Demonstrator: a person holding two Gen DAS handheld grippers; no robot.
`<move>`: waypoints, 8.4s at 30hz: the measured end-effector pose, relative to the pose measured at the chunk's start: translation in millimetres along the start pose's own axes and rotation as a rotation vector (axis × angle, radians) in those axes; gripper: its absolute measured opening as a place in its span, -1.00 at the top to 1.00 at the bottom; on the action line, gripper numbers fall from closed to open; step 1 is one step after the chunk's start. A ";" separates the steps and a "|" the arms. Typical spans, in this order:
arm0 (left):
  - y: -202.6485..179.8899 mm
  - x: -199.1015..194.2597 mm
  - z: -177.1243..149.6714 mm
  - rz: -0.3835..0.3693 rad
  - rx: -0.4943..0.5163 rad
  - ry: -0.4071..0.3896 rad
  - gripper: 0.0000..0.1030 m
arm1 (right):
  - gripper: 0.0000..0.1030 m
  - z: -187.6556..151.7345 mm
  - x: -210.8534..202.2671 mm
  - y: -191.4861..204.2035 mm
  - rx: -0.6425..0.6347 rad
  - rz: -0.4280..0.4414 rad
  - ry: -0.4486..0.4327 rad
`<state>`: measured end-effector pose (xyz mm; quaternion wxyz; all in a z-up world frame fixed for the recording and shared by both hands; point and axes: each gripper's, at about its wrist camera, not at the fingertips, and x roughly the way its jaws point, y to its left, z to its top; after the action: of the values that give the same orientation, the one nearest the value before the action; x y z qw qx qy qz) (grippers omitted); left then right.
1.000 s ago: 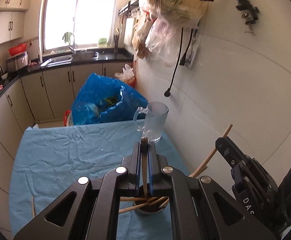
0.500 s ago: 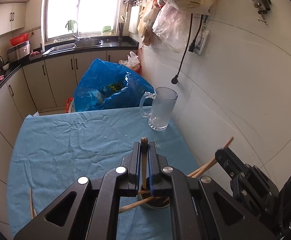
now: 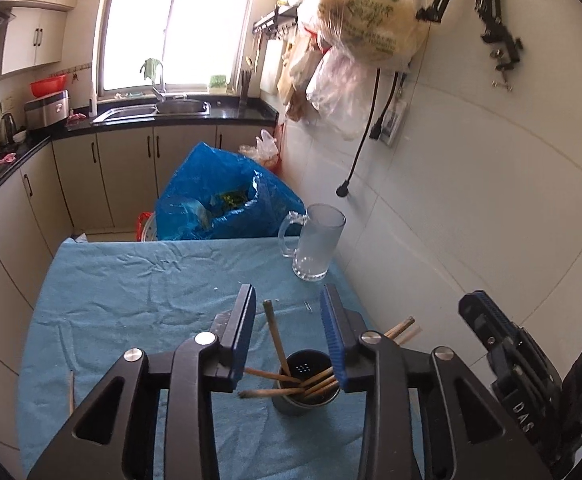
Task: Organize utensils
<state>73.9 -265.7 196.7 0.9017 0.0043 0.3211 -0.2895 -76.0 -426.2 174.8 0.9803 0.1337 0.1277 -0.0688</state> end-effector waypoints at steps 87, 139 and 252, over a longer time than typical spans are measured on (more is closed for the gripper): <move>273.8 61.2 -222.4 0.278 -0.309 0.466 0.88 | 0.63 -239.3 203.0 184.1 -0.285 0.129 0.982; 159.5 -101.5 -160.9 0.244 -0.146 0.051 0.89 | 0.84 -125.4 -11.5 187.7 -0.198 0.346 0.163; -19.6 60.0 -10.6 0.013 0.073 0.010 0.88 | 0.84 -13.7 21.3 -5.9 0.001 -0.013 -0.064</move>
<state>95.1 -311.1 156.9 0.9011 0.0407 0.3149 -0.2952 -59.8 -430.1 154.8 0.9834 0.1311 0.0970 -0.0795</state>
